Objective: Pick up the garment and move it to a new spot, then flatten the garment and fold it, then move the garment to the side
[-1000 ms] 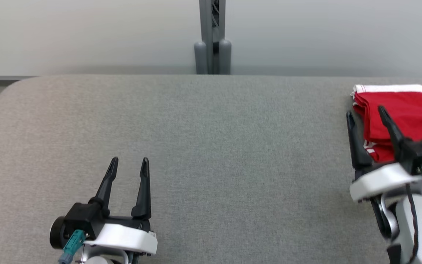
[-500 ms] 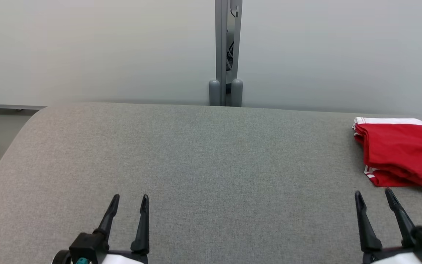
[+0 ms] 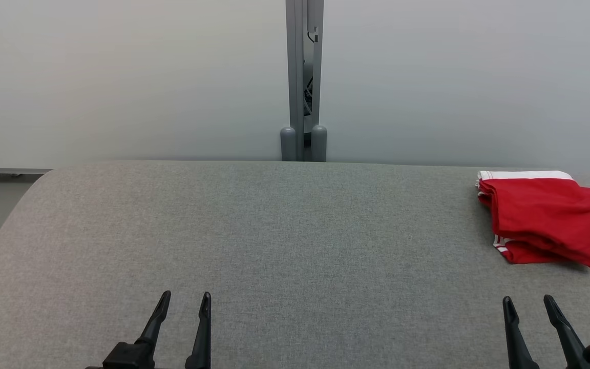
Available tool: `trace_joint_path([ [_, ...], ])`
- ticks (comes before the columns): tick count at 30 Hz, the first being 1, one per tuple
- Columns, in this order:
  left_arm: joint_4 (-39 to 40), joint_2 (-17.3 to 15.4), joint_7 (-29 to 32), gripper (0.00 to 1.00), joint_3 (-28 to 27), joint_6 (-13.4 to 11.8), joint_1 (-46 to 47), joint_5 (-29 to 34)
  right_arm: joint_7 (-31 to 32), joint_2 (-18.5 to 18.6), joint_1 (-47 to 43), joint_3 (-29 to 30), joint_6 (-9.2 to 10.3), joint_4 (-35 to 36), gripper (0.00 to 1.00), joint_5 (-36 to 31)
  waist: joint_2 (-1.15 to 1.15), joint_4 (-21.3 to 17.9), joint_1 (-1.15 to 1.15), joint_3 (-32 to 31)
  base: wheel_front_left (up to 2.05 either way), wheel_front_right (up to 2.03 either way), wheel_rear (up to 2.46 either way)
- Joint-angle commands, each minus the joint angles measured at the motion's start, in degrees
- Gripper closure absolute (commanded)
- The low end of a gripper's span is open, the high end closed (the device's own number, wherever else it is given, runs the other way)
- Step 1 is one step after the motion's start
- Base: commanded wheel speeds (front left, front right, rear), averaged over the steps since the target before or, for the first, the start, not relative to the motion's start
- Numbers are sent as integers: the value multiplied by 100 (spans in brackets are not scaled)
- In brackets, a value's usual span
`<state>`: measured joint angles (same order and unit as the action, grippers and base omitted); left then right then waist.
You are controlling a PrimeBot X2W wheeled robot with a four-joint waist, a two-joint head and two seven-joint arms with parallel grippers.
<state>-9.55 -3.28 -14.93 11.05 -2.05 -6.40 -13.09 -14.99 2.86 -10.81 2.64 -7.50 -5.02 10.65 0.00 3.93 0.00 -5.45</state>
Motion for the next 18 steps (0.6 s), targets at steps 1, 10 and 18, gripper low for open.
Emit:
trace_joint_path([
  [1, -10, -12, -30, 0, -43, 41, -9, 45, -30, 16, -20, -28, 3, 10, 0, -12, 0, -15, 0, -19, 0, 0, 0],
  [10, -5, 18, -30, 0, -97, 124, -39, 48, -30, 17, -53, -31, 3, -17, 0, -34, 0, 8, 0, -55, 0, 0, 0],
  [18, -230, 51, 53, 100, -79, 113, -100, -139, 84, -62, -8, -38, 0, -243, 100, 112, 0, 14, 0, -56, 0, 0, 0],
])
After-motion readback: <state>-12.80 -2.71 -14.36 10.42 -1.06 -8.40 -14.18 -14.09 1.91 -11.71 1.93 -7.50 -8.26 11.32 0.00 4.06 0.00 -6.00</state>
